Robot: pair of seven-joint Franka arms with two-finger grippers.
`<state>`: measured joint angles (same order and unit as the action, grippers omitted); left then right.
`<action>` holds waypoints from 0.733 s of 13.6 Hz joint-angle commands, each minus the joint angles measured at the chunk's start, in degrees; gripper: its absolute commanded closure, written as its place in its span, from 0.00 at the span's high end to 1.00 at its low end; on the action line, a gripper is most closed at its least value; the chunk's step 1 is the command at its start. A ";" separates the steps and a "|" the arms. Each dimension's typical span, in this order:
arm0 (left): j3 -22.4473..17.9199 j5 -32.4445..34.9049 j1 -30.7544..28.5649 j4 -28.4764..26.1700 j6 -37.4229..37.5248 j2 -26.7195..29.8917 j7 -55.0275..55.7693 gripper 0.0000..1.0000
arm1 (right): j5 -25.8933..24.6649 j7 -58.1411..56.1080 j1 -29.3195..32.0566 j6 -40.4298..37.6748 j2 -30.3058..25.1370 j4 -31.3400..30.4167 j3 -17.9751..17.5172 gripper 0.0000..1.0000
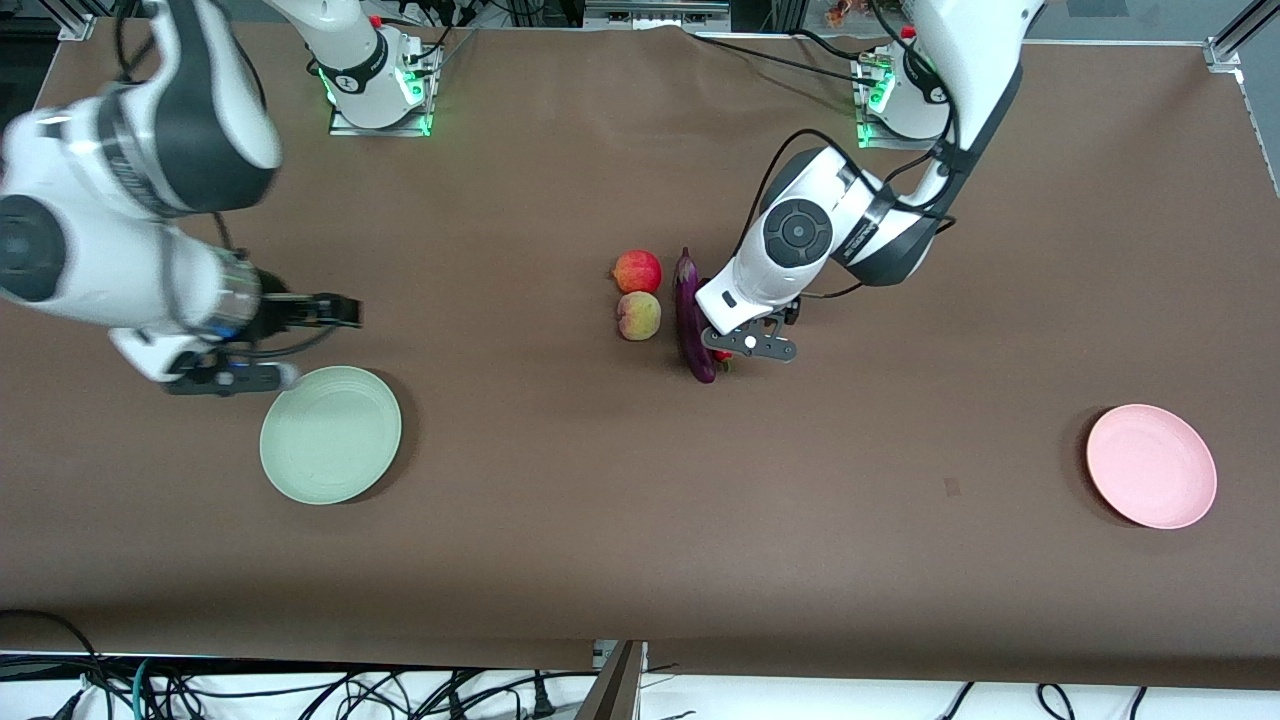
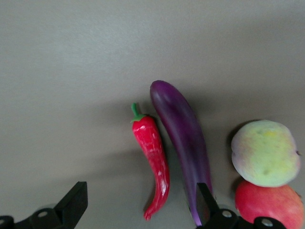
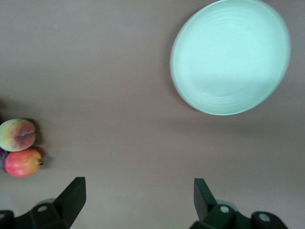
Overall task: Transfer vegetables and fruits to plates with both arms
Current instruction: 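Move the left gripper to the red chili while the right gripper approaches the apple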
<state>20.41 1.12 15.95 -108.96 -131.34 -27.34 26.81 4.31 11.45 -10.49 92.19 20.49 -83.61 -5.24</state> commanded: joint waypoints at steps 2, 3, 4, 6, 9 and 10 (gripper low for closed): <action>-0.28 1.16 0.83 -4.16 -6.29 -0.86 7.25 0.82 | 1.49 4.97 -5.14 2.55 2.27 -0.42 0.32 1.00; -0.28 1.16 1.10 -4.16 -7.34 -1.74 8.68 0.79 | 2.45 5.33 -6.20 2.99 2.97 -0.42 0.23 1.00; -0.28 1.16 1.01 -4.33 -9.17 -2.62 8.78 0.79 | 4.20 5.33 -6.99 3.52 3.76 -0.42 0.32 1.00; -0.37 1.16 0.84 -4.60 -12.87 -4.99 8.96 0.70 | 4.92 5.42 -7.96 4.14 4.64 -0.51 0.32 1.00; -0.37 1.16 0.84 -4.69 -13.41 -5.44 8.96 0.67 | 5.10 5.51 -9.19 4.49 5.17 -0.59 0.23 1.00; -0.37 1.16 0.84 -4.69 -13.50 -5.96 8.96 0.66 | 5.10 5.51 -9.89 4.58 6.04 -0.59 0.23 1.00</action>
<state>20.23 1.12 16.46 -113.62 -144.11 -33.00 34.57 8.31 16.20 -19.21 96.18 26.20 -83.75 -5.25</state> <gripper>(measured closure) 0.330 0.000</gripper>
